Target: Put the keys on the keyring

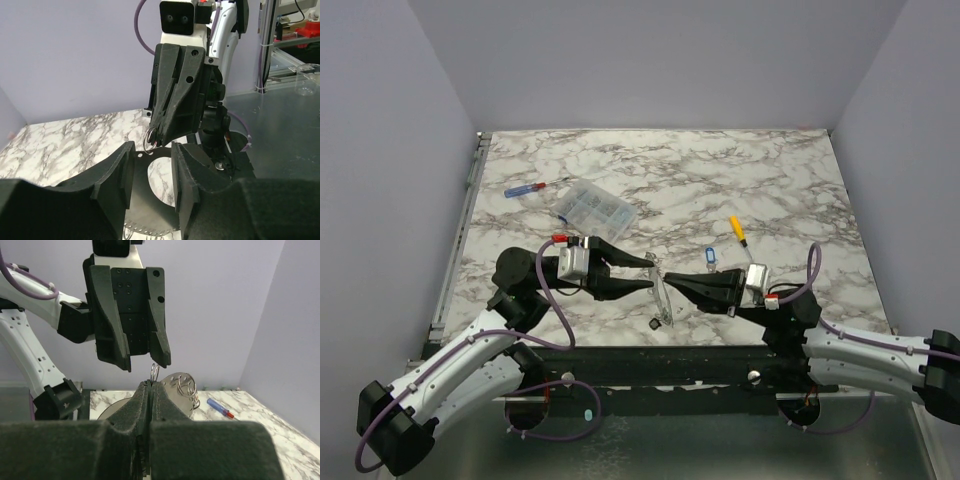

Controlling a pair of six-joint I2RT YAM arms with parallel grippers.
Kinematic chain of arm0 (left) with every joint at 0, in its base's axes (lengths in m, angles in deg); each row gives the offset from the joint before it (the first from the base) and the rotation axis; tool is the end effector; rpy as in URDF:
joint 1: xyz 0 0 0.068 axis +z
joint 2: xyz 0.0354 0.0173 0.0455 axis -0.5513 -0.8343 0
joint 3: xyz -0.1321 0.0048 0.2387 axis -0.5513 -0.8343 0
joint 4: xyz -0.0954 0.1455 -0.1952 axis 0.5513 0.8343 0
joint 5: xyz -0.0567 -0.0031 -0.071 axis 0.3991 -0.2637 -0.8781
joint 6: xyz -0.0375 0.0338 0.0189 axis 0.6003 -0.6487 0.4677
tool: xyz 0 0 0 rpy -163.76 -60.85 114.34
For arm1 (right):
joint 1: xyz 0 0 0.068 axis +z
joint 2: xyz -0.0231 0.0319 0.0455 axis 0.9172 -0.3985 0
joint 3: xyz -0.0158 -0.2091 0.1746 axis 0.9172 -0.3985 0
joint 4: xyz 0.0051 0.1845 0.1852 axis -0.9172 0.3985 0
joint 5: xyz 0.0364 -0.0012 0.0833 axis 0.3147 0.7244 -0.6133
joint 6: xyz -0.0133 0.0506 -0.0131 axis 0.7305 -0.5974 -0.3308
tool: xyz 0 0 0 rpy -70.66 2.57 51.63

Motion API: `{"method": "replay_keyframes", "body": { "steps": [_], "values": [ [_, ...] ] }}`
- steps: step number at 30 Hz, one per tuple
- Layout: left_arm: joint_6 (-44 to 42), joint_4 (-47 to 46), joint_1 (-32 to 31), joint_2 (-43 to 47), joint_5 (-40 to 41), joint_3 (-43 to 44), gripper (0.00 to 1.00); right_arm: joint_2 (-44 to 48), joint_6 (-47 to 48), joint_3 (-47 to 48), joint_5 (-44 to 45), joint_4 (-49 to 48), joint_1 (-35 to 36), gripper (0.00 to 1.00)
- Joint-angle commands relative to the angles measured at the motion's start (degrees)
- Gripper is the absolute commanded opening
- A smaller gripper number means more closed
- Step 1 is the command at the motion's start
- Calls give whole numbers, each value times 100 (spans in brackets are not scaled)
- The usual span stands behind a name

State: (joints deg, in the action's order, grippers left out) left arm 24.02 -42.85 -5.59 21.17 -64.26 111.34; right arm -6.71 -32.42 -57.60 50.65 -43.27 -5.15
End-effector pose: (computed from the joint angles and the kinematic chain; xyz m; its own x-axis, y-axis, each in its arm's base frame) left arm 0.1129 -0.1276 0.3484 0.1696 -0.2561 -0.9517 0.9836 -0.0163 0.1797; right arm 0.0772 0.1603 0.2921 0.3361 0.4261 -0.8399 -0.9253 0.3159 -0.2100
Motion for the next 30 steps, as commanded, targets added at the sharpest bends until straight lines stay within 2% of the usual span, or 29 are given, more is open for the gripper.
{"method": "replay_keyframes", "body": {
  "steps": [1, 7, 19, 30],
  "values": [
    [70, -206, 29, 11, -116, -113, 44, -59, -183, 217, -260, -637, -28, 1],
    [82, -206, 35, 16, -63, -91, 44, -191, -373, 266, -413, -795, -26, 1],
    [131, -232, 35, -59, -185, -98, 34, -598, -526, 372, -524, -1190, -28, 1],
    [166, -250, 33, -63, -207, -89, 17, -714, -513, 373, -375, -1117, -28, 1]
  ]
}}
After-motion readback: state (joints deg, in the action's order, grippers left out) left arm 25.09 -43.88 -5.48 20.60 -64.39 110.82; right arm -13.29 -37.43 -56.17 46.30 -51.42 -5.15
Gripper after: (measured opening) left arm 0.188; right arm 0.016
